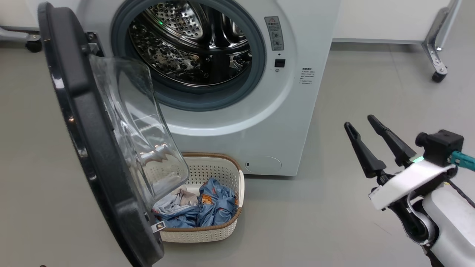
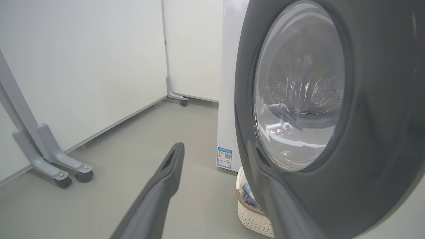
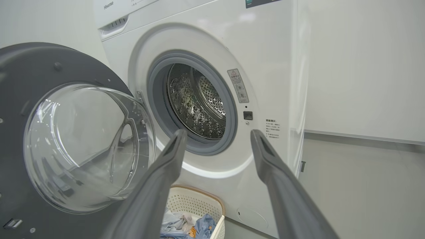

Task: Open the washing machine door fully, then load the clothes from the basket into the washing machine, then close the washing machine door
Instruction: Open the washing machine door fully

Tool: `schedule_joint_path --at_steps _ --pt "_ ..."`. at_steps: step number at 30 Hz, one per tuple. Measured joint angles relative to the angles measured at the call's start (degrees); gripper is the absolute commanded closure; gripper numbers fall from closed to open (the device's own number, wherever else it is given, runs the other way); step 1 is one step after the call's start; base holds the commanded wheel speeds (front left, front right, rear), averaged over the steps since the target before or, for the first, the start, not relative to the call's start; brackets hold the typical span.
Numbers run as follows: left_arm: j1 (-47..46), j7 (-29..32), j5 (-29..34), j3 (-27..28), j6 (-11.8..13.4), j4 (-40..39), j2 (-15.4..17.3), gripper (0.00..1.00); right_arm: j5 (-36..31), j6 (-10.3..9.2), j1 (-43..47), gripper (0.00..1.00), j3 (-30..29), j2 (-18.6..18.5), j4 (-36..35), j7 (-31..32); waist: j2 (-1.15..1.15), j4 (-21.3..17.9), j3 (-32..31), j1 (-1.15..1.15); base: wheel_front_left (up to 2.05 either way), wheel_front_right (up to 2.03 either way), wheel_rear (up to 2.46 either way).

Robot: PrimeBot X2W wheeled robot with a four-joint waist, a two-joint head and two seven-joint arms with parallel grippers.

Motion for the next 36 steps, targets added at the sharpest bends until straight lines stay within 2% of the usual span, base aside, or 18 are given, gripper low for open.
schedule_joint_path --at_steps 2,10,14,16,17,24,36 --pt "0.0 0.0 0.0 -0.1 0.0 -0.2 0.0 0.0 -2.2 -1.33 1.7 0.0 -0.4 -1.1 0.3 -2.6 0.0 -0.9 0.1 0.0 0.0 0.0 0.0" --pt "0.0 0.0 0.0 -1.1 0.1 -0.1 0.0 0.0 -11.5 -7.15 7.8 0.0 -1.3 -2.4 1.1 -1.3 0.0 -3.5 0.7 0.0 0.0 0.0 0.0" --pt "0.0 0.0 0.0 -1.5 0.3 0.1 0.0 0.0 -15.4 -11.05 11.9 0.0 -7.4 -0.2 -1.6 -0.7 0.0 -3.7 0.3 0.0 0.0 0.0 0.0" --pt "0.0 0.0 0.0 -1.5 0.6 0.1 0.0 0.0 -16.3 -11.7 12.5 0.0 -8.6 0.3 -2.5 -0.7 0.0 -3.8 0.2 0.0 0.0 0.0 0.0" --pt "0.1 0.0 0.0 -1.4 0.6 0.2 0.0 0.0 -17.8 -12.69 14.3 0.0 -10.6 1.2 -3.8 -0.7 0.0 -4.0 0.0 0.0 0.0 0.0 0.0" --pt "1.3 0.0 -0.3 -1.0 1.9 0.1 0.0 0.0 -21.6 -13.08 21.4 0.0 -14.3 3.9 -6.3 -0.7 0.0 -4.9 -0.5 0.0 0.0 0.0 0.0" --pt "2.1 0.0 -1.2 -0.6 2.6 0.1 0.0 0.0 -27.7 -13.59 29.7 0.0 -24.1 7.7 -9.4 -0.7 0.0 -7.3 0.0 0.0 0.0 0.0 0.0"
